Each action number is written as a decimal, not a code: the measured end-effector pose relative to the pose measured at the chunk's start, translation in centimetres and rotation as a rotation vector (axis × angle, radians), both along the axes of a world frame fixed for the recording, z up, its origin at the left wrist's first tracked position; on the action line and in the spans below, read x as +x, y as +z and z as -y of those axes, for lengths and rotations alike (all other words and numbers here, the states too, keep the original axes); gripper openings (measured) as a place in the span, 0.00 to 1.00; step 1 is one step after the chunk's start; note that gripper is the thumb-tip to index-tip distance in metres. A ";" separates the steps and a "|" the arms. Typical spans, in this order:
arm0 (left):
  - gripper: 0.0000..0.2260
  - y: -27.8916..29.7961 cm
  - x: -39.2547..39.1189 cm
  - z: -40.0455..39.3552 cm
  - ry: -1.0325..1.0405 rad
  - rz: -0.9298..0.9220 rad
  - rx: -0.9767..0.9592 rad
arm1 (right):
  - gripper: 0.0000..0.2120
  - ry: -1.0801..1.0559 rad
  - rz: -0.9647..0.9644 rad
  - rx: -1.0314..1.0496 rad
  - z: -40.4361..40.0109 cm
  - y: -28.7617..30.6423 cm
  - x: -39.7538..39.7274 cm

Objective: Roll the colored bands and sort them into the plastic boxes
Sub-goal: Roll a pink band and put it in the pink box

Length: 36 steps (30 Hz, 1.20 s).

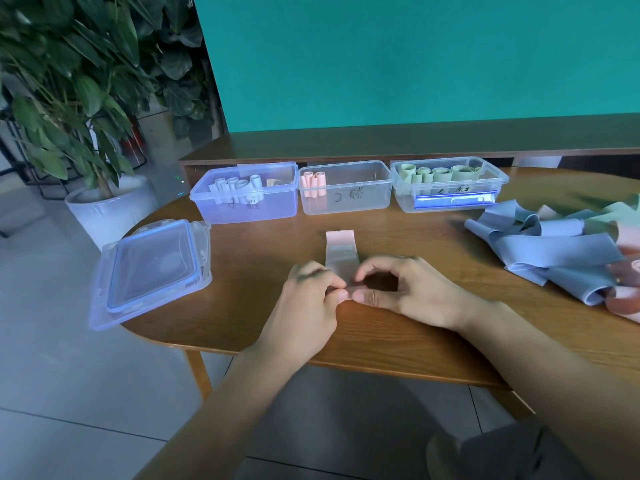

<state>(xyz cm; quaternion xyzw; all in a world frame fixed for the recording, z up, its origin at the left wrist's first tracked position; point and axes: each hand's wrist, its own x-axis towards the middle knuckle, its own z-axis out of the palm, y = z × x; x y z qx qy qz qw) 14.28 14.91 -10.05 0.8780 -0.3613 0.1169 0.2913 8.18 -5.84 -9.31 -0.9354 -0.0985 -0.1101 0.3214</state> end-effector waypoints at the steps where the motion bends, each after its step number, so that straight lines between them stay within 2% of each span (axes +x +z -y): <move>1: 0.06 0.0 0.1 0.0 0.000 -0.005 -0.014 | 0.10 0.002 -0.002 -0.010 0.1 0.0 0.0; 5: 0.09 0.1 0.5 0.2 0.009 -0.003 -0.013 | 0.08 0.030 0.025 -0.020 0.2 -0.3 0.3; 8: 0.07 0.3 0.4 0.0 -0.007 0.005 -0.050 | 0.09 0.035 0.026 0.011 0.2 -0.3 0.4; 12: 0.04 0.6 0.4 -0.3 -0.013 0.023 -0.004 | 0.11 0.033 0.040 -0.006 0.2 -0.5 0.8; 18: 0.04 0.3 1.1 0.1 -0.013 0.002 -0.001 | 0.13 0.018 0.202 -0.136 0.1 -0.9 1.0; 23: 0.10 0.1 1.7 0.5 0.005 0.009 -0.028 | 0.08 0.045 0.229 -0.192 0.0 -1.0 1.2; 26: 0.12 0.2 1.7 0.6 0.016 0.019 -0.005 | 0.07 0.021 0.234 -0.152 0.1 -1.1 1.5; 32: 0.05 0.4 1.8 0.5 0.010 0.023 -0.039 | 0.11 -0.013 0.200 -0.148 0.2 -1.3 1.9; 36: 0.05 0.0 2.2 0.7 0.013 0.018 -0.023 | 0.11 -0.068 0.223 -0.153 -0.1 -1.5 1.9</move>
